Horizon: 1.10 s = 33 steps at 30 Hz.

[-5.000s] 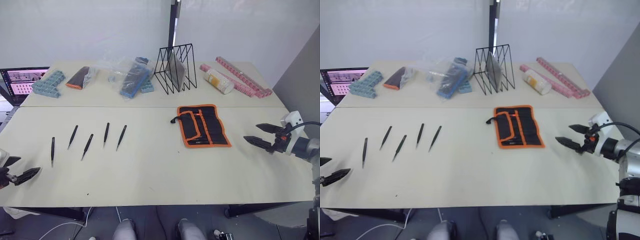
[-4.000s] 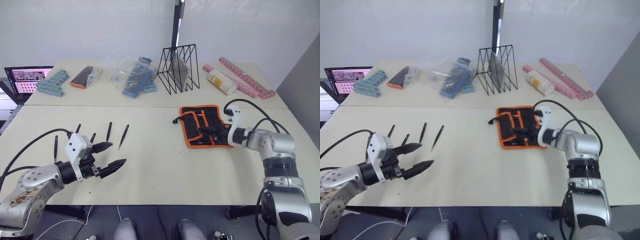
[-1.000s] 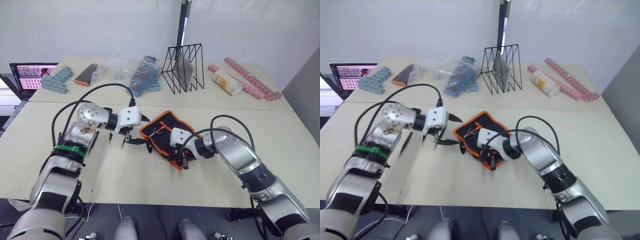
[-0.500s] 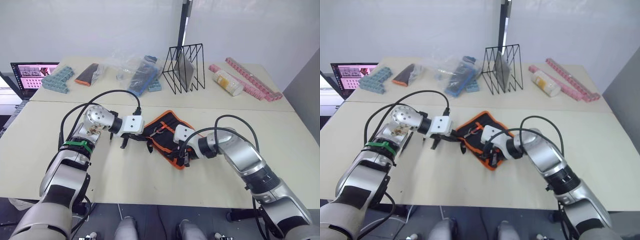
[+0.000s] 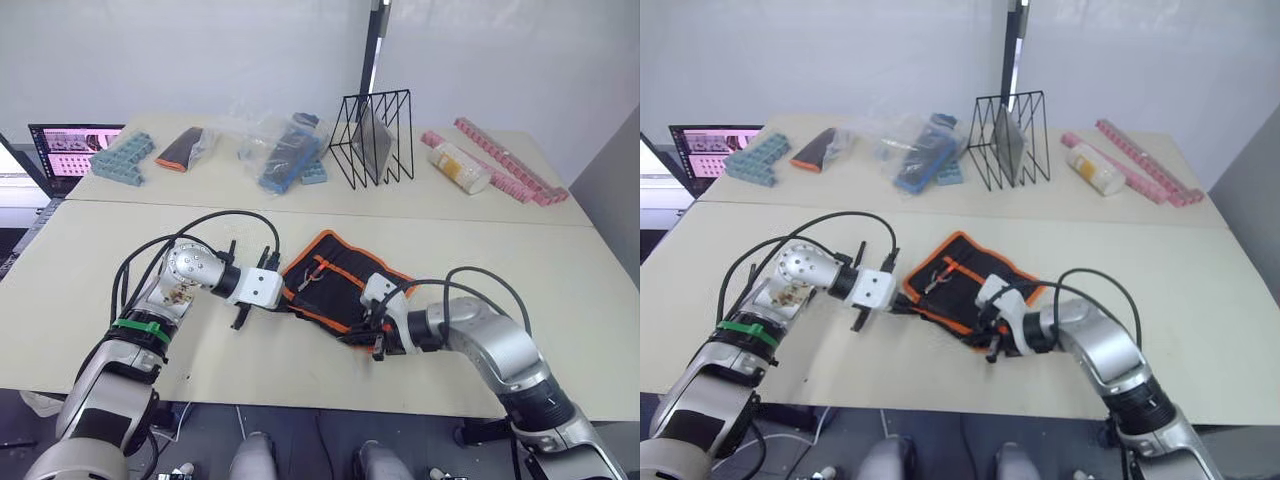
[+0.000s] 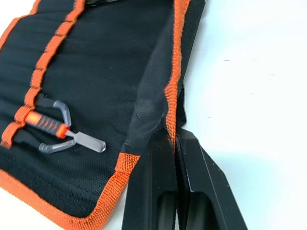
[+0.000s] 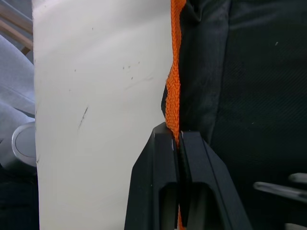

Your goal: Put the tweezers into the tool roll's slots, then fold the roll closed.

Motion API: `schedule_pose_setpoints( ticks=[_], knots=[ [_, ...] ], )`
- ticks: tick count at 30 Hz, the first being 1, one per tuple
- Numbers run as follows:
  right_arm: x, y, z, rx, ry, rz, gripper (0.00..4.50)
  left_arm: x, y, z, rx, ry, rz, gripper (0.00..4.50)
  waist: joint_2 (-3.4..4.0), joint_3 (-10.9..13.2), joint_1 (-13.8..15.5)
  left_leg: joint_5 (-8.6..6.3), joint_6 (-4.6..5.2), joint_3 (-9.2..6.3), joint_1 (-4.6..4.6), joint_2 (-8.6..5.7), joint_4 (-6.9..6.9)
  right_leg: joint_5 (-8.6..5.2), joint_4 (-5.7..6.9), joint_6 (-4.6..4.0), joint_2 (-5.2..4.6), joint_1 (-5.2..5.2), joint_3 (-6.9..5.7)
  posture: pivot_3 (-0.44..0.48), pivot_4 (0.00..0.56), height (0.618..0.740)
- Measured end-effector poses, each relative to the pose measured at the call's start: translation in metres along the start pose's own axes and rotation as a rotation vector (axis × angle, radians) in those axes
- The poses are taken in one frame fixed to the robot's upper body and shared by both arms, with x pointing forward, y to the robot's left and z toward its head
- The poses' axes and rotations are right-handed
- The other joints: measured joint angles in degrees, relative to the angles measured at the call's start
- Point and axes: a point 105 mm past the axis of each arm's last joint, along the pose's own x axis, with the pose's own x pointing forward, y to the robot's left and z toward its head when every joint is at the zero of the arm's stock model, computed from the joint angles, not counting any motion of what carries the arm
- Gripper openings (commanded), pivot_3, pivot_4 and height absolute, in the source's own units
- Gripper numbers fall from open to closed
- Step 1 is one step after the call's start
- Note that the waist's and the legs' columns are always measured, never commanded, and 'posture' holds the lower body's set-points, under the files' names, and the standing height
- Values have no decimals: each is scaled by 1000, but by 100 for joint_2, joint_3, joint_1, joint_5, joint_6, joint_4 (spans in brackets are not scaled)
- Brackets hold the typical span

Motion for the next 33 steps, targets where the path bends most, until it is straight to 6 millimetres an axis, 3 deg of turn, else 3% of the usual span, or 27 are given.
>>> schedule_pose_setpoints(
  ticks=[1, 7, 10, 13, 15, 20, 21, 24, 30, 33],
  knots=[
    [0, 1, -2, 29, -14, 12, 0, 1, -1, -1, 0, 2, 3, 18, 0, 0, 1, -1, 2, -3, 0, 0, 4, 0, 2, 0, 0, 3, 0, 0, 150, 713],
    [-8, 12, -13, 147, -50, 101, 1839, 2, -6, -1, 15, 14, 16, 0, 1, 0, 12, -7, 11, -7, 0, -1, 16, 0, 7, 2, 0, 10, -1, 0, 150, 713],
    [-21, 14, 1, 206, -152, 156, 2845, 1, -7, 0, 18, 17, 18, 0, 0, 0, 12, -7, 11, -10, 0, 0, 18, 0, 7, 2, 1, 12, -2, 0, 150, 713],
    [-34, 11, 43, 224, -365, 193, 2694, 0, -8, 1, 23, 19, 10, 0, 1, -1, -8, -6, 11, -17, 8, 0, 18, 0, 12, 2, 4, 20, -5, 0, 150, 713],
    [-34, 4, 53, 225, -403, 163, 2069, 1, -9, 2, 21, 16, 4, 0, 2, -1, 0, -7, 11, -20, 9, 0, 20, 0, 13, 2, 4, 24, -10, 0, 150, 713],
    [-5, -9, 32, 292, -329, 75, 311, -1, -9, 2, -4, 17, -4, 0, 2, -1, 1, -8, 13, -20, -5, -1, 20, 0, 14, 2, 3, 8, -10, 0, 150, 713],
    [-4, -9, 31, 290, -322, 73, 90, -1, -9, 2, -5, 16, -4, 0, 2, -1, -1, -8, 13, -20, -6, -1, 20, 0, 14, 2, 3, 7, -10, 0, 150, 713],
    [7, -7, 15, 242, -223, 41, 25, -5, -11, 0, -42, 24, -8, 0, 2, -1, -18, -8, 13, -20, -6, 0, 20, 0, 17, 2, 4, 1, -10, 0, 150, 713],
    [19, -6, 2, 137, -132, 8, 0, -23, -21, 0, -272, -25, -13, 1872, 1, -2, -119, -8, 13, -24, -8, 2, 20, -1, 24, 2, 4, 2, -13, 0, 150, 713],
    [21, -6, 0, 108, -121, 8, 0, -43, -10, 13, -416, -133, 55, 2867, -1, -3, -146, -7, 12, -33, -8, 1, 21, -1, 24, 3, 4, 9, -20, 0, 150, 713]
  ],
)
